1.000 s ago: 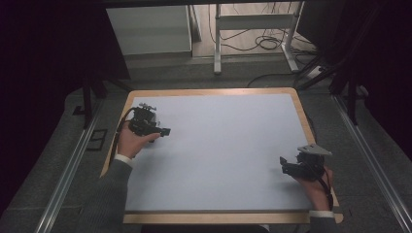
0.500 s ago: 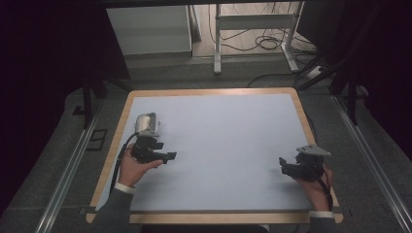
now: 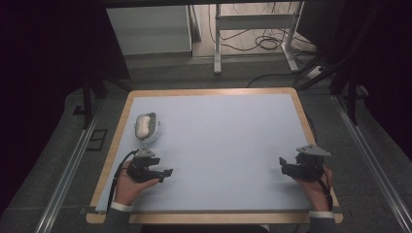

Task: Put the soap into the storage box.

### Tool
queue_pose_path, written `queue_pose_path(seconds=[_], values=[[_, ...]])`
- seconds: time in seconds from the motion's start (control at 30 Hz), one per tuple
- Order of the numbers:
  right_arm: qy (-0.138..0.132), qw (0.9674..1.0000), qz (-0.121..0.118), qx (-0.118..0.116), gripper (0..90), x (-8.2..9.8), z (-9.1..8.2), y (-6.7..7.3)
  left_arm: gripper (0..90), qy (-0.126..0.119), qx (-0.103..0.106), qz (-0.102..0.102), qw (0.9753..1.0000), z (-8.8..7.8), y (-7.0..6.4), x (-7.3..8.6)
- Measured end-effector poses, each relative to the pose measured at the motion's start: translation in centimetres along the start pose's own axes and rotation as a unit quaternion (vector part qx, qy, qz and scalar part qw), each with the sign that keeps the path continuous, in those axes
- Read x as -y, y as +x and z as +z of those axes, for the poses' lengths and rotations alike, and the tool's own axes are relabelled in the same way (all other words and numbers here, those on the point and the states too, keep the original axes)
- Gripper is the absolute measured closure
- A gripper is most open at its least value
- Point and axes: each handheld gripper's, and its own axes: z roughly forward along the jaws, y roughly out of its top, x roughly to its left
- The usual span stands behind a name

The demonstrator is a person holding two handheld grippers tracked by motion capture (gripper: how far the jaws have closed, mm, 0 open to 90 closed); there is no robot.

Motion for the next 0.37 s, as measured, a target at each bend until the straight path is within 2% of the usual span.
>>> queue_pose_path(seconds=[0.1, 0.2, 0.37], values=[[-0.002, 1.0000, -0.005, 0.000, 11.1, -0.07, -0.02, 0.23, 26.7, 0.006, -0.005, 0.002, 1.0000, 0.13, 0.20, 0.39], [-0.004, 1.0000, -0.008, -0.002, 11.1, -0.13, -0.05, 0.49, 26.8, 0.003, -0.001, -0.005, 1.0000, 0.05, 0.41, 0.44], [-0.013, 0.9998, -0.008, -0.010, 11.1, -0.29, -0.18, 0.74, 26.5, 0.007, 0.002, -0.003, 1.0000, 0.32, 0.35, 0.37]])
